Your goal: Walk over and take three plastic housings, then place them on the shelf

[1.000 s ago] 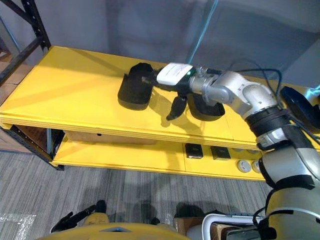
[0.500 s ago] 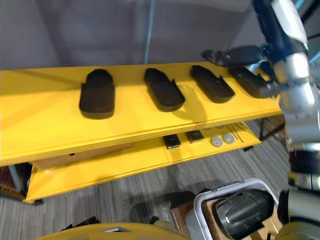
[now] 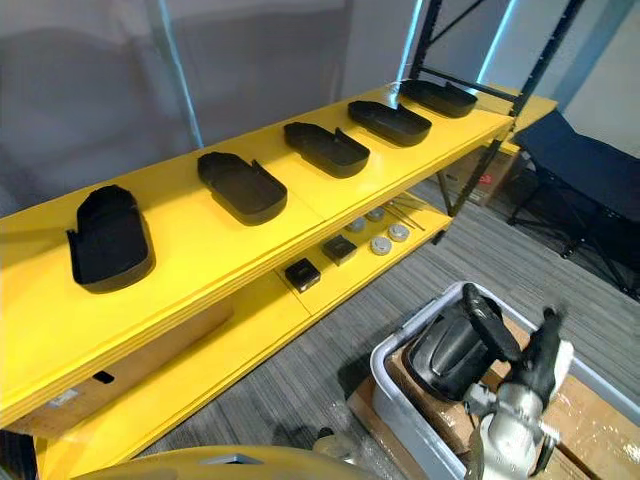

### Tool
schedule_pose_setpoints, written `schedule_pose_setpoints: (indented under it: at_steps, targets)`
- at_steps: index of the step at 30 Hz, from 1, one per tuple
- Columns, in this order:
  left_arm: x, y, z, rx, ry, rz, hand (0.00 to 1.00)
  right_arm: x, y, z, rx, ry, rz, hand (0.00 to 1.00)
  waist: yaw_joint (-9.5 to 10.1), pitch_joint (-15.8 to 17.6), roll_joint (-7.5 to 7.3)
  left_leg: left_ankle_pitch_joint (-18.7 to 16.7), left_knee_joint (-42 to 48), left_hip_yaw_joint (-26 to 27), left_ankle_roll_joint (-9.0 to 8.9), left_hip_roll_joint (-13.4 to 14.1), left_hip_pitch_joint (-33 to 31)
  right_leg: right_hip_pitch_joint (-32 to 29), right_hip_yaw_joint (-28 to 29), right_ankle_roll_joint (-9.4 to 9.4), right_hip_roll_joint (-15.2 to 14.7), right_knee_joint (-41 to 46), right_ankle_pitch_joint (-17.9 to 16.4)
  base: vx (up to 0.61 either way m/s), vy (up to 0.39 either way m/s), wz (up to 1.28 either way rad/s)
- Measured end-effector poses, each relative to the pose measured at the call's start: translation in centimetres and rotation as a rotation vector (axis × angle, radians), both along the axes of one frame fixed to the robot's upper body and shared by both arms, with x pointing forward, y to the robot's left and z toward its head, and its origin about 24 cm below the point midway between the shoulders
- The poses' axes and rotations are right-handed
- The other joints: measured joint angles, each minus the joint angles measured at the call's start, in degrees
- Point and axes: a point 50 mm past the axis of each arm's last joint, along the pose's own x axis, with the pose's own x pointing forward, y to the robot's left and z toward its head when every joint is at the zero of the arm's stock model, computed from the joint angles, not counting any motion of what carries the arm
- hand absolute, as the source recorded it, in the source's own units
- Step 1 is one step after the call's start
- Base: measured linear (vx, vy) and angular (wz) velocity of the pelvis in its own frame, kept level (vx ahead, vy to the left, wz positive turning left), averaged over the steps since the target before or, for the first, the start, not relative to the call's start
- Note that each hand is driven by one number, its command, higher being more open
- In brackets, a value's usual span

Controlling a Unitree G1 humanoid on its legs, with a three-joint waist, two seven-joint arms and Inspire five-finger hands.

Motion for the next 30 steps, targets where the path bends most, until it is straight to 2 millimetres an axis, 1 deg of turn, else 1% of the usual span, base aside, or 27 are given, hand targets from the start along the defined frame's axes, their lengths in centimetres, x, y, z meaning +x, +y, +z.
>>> schedule_pose_setpoints:
  at_steps: [2,3,4,6,8,9,11,13,14,15,16,17,18,19,20,21,22,23,24,25,26,27,28,29,30]
  targets:
    - [-0.1,0.0,0.0,0.01,0.013,-0.037,1.0,-1.4,0.8,-0.4,0.032,-0.006,-0.055,1.0,-0.95,0.02,-0.03,-0.41,0.01,2.87,0.09,0.08,1.17,0.13,2.1,0.32,0.26,-0.82,1.02,0.06,0.024,-0.65]
    - [-0.1,0.1,0.0,0.018,0.023,-0.066,1.0,-2.1,1.2,-0.8,0.045,0.007,-0.078,1.0,-1.44,0.07,-0.01,-0.97,0.03,5.11,-0.28,0.16,2.36,0.15,3.79,0.29,0.86,-0.83,1.22,0.05,0.021,-0.66]
    - [-0.1,0.0,0.0,0.018,0.024,-0.069,1.0,-2.2,1.2,-0.9,0.046,0.01,-0.083,1.0,-1.44,0.08,0.01,-1.07,0.03,5.53,-0.36,0.19,2.63,0.17,4.15,0.28,1.02,-0.84,1.24,0.06,0.015,-0.7]
    - [0.2,0.0,0.0,0.024,0.024,-0.095,1.0,-3.6,1.8,-1.5,0.066,0.032,-0.13,1.0,-1.76,0.06,0.08,-1.91,0.08,8.57,-1.08,0.54,4.57,0.63,6.47,0.22,2.03,-1.22,1.39,0.05,0.007,-0.57]
    - [0.6,-0.1,0.0,0.022,0.009,-0.104,1.0,-4.3,2.2,-1.9,0.078,0.048,-0.163,1.0,-2.28,0.08,0.13,-2.35,0.21,10.26,-1.56,0.86,5.69,1.17,7.37,0.15,2.6,-1.9,1.59,0.05,-0.003,-0.41]
    - [0.7,-0.1,0.1,0.025,0.006,-0.125,1.0,-4.4,2.6,-2.1,0.082,0.061,-0.164,1.0,-2.91,0.06,0.18,-2.52,0.23,11.18,-1.81,1.1,6.09,1.17,7.82,0.14,3.04,-2.01,1.59,0.04,-0.006,-0.39]
    - [0.9,-0.2,0.1,0.027,0.006,-0.143,1.0,-4.6,3.1,-2.4,0.091,0.079,-0.147,1.0,-2.89,0.04,0.33,-2.83,0.33,12.6,-2.26,1.47,6.63,1.17,8.44,0.01,3.53,-2.41,1.68,0.03,-0.007,-0.36]
    - [1.5,-0.4,0.0,0.021,-0.008,-0.163,1.0,-4.5,4.1,-3.0,0.123,0.102,-0.105,1.0,-3.24,0.22,0.89,-4.05,2.36,13.94,-3.02,2.71,6.63,1.14,8.62,-0.14,4.33,-2.67,1.72,0.05,-0.023,-0.33]
    - [2.1,-0.6,0.0,0.017,-0.023,-0.177,1.0,-4.3,4.5,-3.3,0.139,0.11,-0.081,1.0,-3.29,0.17,0.92,-4.66,3.4,14.58,-3.33,3.44,6.72,1.11,8.85,-0.23,4.95,-2.64,1.72,0.05,-0.029,-0.28]
    - [2.6,-0.8,0.1,0.014,-0.041,-0.186,1.0,-4.1,4.9,-3.5,0.153,0.114,-0.054,1.0,-3.06,0.17,1.3,-5.23,4.49,14.9,-3.49,3.77,6.75,0.95,9.25,-0.4,5.43,-2.64,1.83,0.04,-0.015,-0.4]
    - [3.4,-1.0,0.2,0.01,-0.081,-0.176,1.0,-3.5,5.6,-3.9,0.177,0.115,-0.008,1.0,-2.82,0.39,1.65,-6.31,6.97,14.66,-2.71,4.3,6.6,0.81,10.47,-0.63,6.36,-2.57,1.94,0.03,-0.025,-0.44]
    - [3.7,-1.1,0.2,0.007,-0.102,-0.162,1.0,-3.2,6.0,-4.3,0.193,0.12,0.019,1.0,-2.67,0.55,1.4,-6.84,8.69,14.22,-1.77,4.55,6.34,0.93,11.34,-0.78,6.49,-2.45,1.98,0.06,-0.035,-0.7]
    - [4.1,-1.5,0.3,-0.008,-0.138,-0.126,1.0,-1.8,7.1,-4.7,0.223,0.11,0.093,1.0,-1.99,1.04,1.08,-8.51,13.27,10.63,1.45,5.16,5.36,0.78,13.65,-1.08,6.74,-1.6,1.92,0.06,-0.037,-0.8]
    - [4.6,-1.8,0.4,-0.023,-0.155,-0.11,1.0,-0.8,7.9,-5.2,0.241,0.108,0.147,1.0,-1.36,1.46,0.64,-9.86,17.27,6.44,3.52,5.38,4.13,0.56,15.38,-1.27,6.73,-0.78,1.8,0.04,0.039,-1.1]
    - [5.3,-2.7,0.4,-0.042,-0.184,-0.111,1.0,0.4,8.3,-5.6,0.24,0.113,0.214,1.0,-0.36,1.73,1.11,-13.18,19.78,-1.78,5.85,4.21,2.57,-0.08,17.73,-1.29,6.76,-0.28,1.79,0.0,0.054,-0.9]
    - [5.9,-3.2,0.4,-0.05,-0.199,-0.123,1.0,1.0,8.4,-5.7,0.237,0.116,0.239,1.0,0.22,2.05,2.06,-14.48,20.06,-5.3,6.55,3.47,2.17,-0.11,18.51,-1.12,7.14,-0.26,1.89,-0.04,0.139,-0.71]
    - [6.8,-4.4,0.5,-0.069,-0.222,-0.163,1.0,1.9,8.4,-6.1,0.239,0.126,0.264,1.0,0.48,2.27,3.49,-16.1,19.79,-8.99,6.8,3.11,2.28,-0.11,18.83,-0.74,7.68,-0.06,2.13,-0.06,0.167,-0.24]
    - [7.9,-5.1,0.7,-0.081,-0.251,-0.196,1.0,2.5,8.7,-6.4,0.253,0.125,0.269,1.0,1.0,2.59,3.94,-16.73,19.65,-10.74,5.69,2.52,2.13,-0.64,18.21,-0.68,7.75,0.74,2.1,-0.09,0.194,-0.05]
    - [8.5,-5.3,0.9,-0.083,-0.269,-0.212,1.0,2.7,9.0,-6.4,0.267,0.114,0.269,1.0,1.82,2.75,3.77,-17.1,19.86,-10.84,5.06,2.05,1.59,-1.47,17.74,-0.63,7.26,1.56,2.05,-0.13,0.154,0.06]
    - [8.9,-5.3,1.0,-0.084,-0.279,-0.215,1.0,2.9,9.3,-6.3,0.28,0.102,0.273,1.0,2.05,2.97,3.45,-17.23,19.84,-11.05,4.84,1.6,1.36,-1.96,17.4,-0.46,6.89,2.2,1.92,-0.13,0.084,0.13]
    - [9.6,-5.4,1.1,-0.091,-0.292,-0.222,1.0,3.2,9.9,-6.3,0.307,0.086,0.28,1.0,2.2,3.9,3.05,-17.7,19.84,-11.94,4.08,0.91,1.3,-2.57,15.75,-0.16,6.22,4.02,1.37,-0.23,0.089,0.33]
    - [9.9,-5.2,1.2,-0.1,-0.289,-0.232,1.0,3.2,10.4,-6.4,0.321,0.082,0.284,1.0,2.21,5.06,2.18,-19.28,20.02,-13.07,2.38,0.42,0.96,-3.78,14.75,0.76,5.62,6.93,0.17,-0.2,0.056,0.33]
    - [9.9,-5.1,1.2,-0.099,-0.288,-0.235,1.0,3.2,10.5,-6.4,0.326,0.083,0.284,1.0,2.31,5.22,1.88,-19.4,20.21,-13.2,2.41,0.19,0.71,-4.07,14.76,0.91,5.44,7.5,0.02,-0.21,0.058,0.2]
    - [10.0,-4.5,1.3,-0.095,-0.287,-0.245,1.0,2.8,11.0,-6.5,0.342,0.081,0.273,1.0,2.61,5.67,1.04,-20.09,22.29,-13.27,3.01,-0.42,-0.5,-5.15,14.68,0.77,4.9,8.93,-0.09,-0.21,0.05,-0.15]
    - [10.0,-4.2,1.3,-0.098,-0.29,-0.236,1.0,2.5,11.1,-6.3,0.334,0.073,0.275,1.0,2.83,6.4,0.97,-21.17,24.79,-12.95,3.35,-0.32,-1.1,-5.37,14.73,0.81,4.67,9.52,-0.05,-0.17,0.037,-0.24]
